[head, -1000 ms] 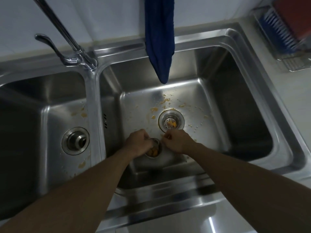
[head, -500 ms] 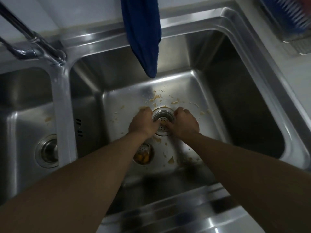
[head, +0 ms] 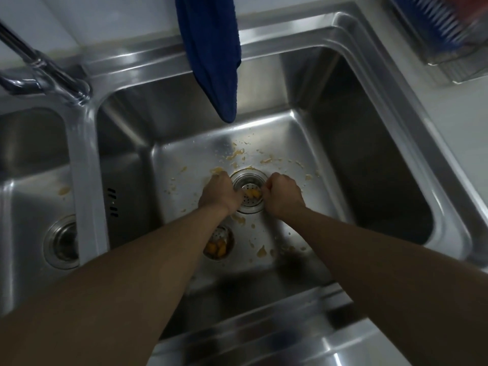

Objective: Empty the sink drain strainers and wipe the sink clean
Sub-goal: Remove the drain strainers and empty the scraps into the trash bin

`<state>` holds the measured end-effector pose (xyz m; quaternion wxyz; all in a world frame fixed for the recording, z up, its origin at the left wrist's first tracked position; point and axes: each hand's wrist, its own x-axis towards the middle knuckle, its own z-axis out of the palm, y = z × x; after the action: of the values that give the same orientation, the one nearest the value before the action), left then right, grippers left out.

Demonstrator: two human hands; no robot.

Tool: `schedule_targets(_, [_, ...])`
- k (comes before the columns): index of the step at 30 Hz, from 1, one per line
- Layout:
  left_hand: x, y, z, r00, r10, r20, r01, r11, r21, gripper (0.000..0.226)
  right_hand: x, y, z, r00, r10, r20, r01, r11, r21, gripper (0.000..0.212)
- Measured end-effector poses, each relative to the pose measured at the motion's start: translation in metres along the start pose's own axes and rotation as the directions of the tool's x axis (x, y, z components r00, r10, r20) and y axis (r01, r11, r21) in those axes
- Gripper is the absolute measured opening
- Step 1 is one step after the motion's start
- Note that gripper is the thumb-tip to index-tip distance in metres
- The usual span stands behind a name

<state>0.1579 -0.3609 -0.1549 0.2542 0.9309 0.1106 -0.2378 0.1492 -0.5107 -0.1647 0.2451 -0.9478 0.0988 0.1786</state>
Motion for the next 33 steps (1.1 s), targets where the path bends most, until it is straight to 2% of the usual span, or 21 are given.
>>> schedule_targets(3, [0.001,0.001,0.001,1.000,0.010,-0.003,-0.010,1.000,-0.007,0.038,-0.002,0.001,-0.002,1.000,0.007,-0.013,-0.006,0.998,0.066,0.013])
schedule_targets(8, [-0.005,0.006,-0.004,1.000,0.004,-0.012,-0.005,0.994,-0.106,0.018,-0.008,0.006,-0.011,0.999,-0.016,-0.030,0.023,0.971,0.240,0.009])
schedule_targets(10, [-0.006,0.009,-0.008,1.000,-0.014,-0.016,0.011,0.987,-0.158,0.011,-0.010,0.007,-0.013,0.999,-0.032,-0.019,0.036,0.964,0.264,0.009])
schedule_targets(14, [-0.014,0.015,-0.016,0.999,-0.029,0.017,0.033,0.974,-0.224,0.025,-0.012,0.009,-0.020,0.999,-0.019,-0.051,0.033,0.953,0.300,0.009])
schedule_targets(16, [-0.021,0.017,-0.018,1.000,0.008,0.029,-0.001,0.976,-0.218,0.016,-0.013,0.012,-0.025,0.999,0.000,-0.048,0.015,0.951,0.309,0.009])
schedule_targets(18, [-0.029,0.019,-0.020,0.998,0.046,0.038,-0.037,0.975,-0.217,0.011,-0.016,0.013,-0.033,1.000,0.020,-0.020,-0.013,0.950,0.311,0.019])
schedule_targets(20, [-0.038,0.020,-0.020,0.995,0.087,0.049,-0.075,0.975,-0.207,0.011,-0.022,0.014,-0.041,0.999,0.026,0.033,-0.034,0.961,0.276,0.025])
schedule_targets(26, [-0.064,0.023,-0.011,0.973,0.194,0.129,-0.181,0.978,-0.102,0.012,-0.042,0.026,-0.060,0.965,-0.009,0.262,0.017,0.999,-0.029,0.021])
schedule_targets(33, [-0.081,0.017,0.004,0.957,0.202,0.206,-0.194,0.979,-0.059,0.015,-0.057,0.034,-0.058,0.926,-0.001,0.379,0.060,0.988,-0.144,0.030])
